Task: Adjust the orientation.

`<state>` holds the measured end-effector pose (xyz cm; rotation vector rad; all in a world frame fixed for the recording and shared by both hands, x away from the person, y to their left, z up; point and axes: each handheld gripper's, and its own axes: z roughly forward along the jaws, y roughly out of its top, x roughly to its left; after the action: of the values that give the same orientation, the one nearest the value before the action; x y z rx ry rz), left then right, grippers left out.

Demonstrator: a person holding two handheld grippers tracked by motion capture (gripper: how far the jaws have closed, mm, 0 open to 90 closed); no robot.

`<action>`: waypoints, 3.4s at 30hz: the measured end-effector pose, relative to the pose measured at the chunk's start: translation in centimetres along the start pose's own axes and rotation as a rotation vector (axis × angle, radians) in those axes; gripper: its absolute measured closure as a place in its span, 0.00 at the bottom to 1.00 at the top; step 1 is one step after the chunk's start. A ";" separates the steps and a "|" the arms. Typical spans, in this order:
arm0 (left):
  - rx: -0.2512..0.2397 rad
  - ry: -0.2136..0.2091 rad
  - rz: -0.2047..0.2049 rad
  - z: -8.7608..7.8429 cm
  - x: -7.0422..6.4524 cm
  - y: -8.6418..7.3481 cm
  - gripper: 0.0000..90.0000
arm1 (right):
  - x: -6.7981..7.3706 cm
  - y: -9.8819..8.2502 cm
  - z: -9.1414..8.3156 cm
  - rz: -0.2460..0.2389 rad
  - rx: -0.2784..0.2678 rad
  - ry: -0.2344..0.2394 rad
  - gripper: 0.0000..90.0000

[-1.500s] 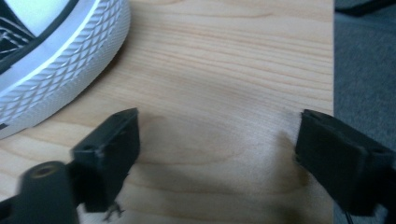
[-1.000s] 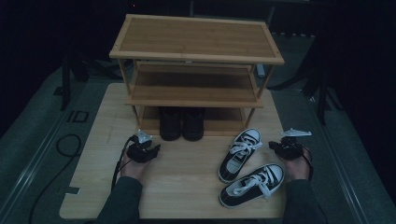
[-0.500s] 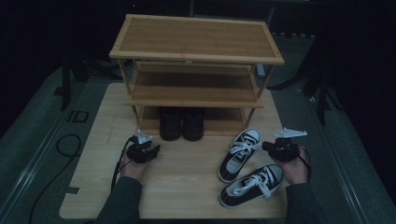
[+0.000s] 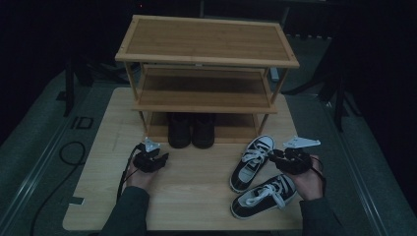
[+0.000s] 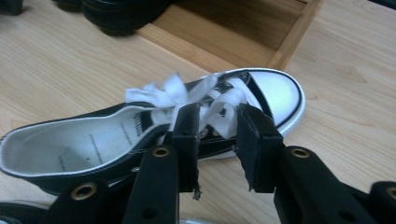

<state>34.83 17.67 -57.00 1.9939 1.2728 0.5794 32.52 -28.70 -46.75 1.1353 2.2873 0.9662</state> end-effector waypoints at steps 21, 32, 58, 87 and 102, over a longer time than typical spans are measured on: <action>-0.002 -0.002 -0.001 0.0 0.0 -0.1 0.63 | 2.7 0.7 1.4 0.013 0.048 -0.023 0.44; -0.002 -0.005 0.001 -0.1 0.0 -0.1 0.63 | 2.3 -0.1 2.3 0.060 0.130 -0.052 0.41; -0.002 -0.007 0.004 -0.1 0.0 -0.1 0.63 | 3.9 0.5 4.2 0.069 0.216 -0.036 0.88; -0.003 -0.007 0.001 -0.1 0.0 -0.1 0.63 | 6.5 2.9 6.1 -0.100 0.228 0.146 0.94; -0.003 -0.007 0.001 -0.1 0.0 -0.1 0.63 | 4.5 2.9 3.2 -0.059 0.148 0.168 0.76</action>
<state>34.71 17.74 -57.03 1.9921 1.2660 0.5737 33.32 -22.55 -47.02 1.0740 2.5483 0.9138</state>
